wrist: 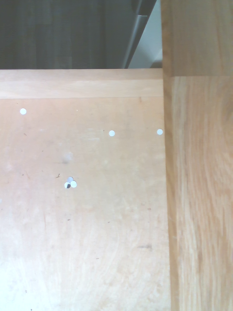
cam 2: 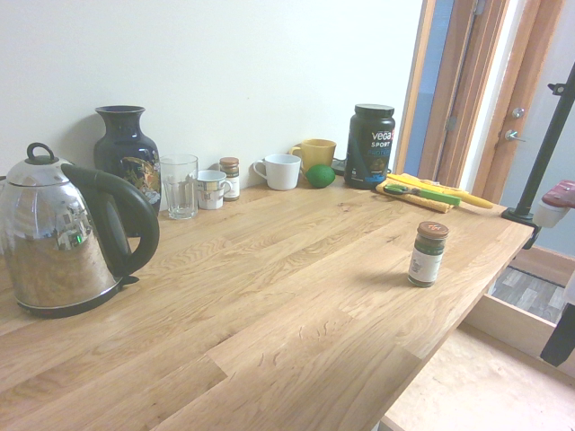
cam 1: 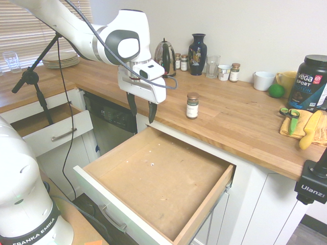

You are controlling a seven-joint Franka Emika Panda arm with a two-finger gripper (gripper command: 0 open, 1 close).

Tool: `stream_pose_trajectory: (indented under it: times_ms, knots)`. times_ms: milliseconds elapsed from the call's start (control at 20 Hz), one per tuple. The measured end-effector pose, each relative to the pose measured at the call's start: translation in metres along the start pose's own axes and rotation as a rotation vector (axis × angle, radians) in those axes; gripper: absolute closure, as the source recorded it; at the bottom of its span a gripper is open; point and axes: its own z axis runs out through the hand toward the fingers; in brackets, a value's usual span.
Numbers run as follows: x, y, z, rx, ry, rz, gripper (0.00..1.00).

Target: Put seasoning jar in the drawer

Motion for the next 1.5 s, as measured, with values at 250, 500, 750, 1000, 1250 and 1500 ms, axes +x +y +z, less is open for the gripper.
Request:
stream_pose_trajectory:
  times_ms: [250,500,750,1000,1250,1500]
  knots:
    - [0.0,0.0,0.0,0.0,0.001,-0.008,0.0]
    - [0.002,-0.002,-0.004,0.006,0.009,0.0,0.0]
    - [0.02,-0.005,-0.006,0.01,0.013,0.026,0.0]
    - [0.063,-0.029,-0.002,0.008,0.015,0.047,0.0]
    - [0.111,-0.055,0.006,-0.007,0.012,0.064,0.0]
    - [0.14,-0.072,0.013,-0.017,0.006,0.079,0.0]
